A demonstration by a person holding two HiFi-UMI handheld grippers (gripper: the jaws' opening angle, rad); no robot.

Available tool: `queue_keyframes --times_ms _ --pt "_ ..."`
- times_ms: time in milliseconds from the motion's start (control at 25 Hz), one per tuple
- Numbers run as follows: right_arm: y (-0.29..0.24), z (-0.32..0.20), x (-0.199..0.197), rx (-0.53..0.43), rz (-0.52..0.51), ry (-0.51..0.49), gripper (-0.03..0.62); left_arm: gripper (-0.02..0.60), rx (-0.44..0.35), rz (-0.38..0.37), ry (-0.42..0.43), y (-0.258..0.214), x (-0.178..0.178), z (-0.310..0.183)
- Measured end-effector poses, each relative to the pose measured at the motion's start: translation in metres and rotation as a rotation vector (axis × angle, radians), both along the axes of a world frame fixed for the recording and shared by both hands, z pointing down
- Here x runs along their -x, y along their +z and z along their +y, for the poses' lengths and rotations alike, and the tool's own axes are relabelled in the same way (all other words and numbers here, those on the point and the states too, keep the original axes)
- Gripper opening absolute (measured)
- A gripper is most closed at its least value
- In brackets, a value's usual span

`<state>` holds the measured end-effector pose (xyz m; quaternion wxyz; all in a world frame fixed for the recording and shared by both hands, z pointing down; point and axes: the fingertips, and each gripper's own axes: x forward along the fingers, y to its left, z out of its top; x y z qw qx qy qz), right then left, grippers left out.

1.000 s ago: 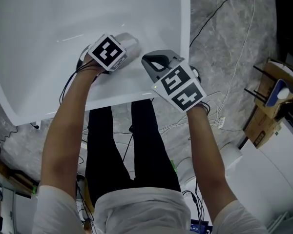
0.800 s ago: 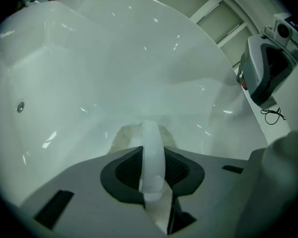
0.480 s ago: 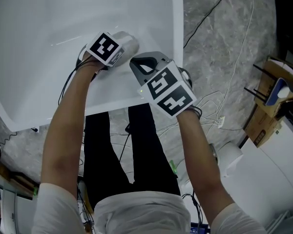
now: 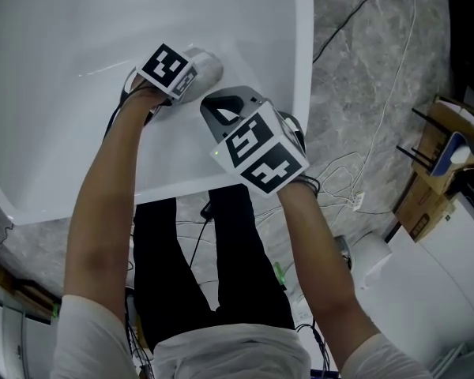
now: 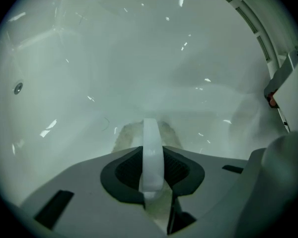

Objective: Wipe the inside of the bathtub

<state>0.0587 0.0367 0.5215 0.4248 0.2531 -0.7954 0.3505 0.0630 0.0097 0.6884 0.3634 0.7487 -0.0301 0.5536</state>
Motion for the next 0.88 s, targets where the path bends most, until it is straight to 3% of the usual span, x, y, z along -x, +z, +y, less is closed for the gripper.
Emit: queue_keyframes --times_ms 480,880 --pt "0.015 -0.005 0.022 0.031 -0.002 -0.037 0.020 0.097 0.020 -0.045 -0.051 0.017 0.030 -0.010" --pt "0.041 -0.003 0.043 0.020 0.014 -0.117 0.020 0.097 0.008 -0.068 -0.090 0.019 0.078 -0.017"
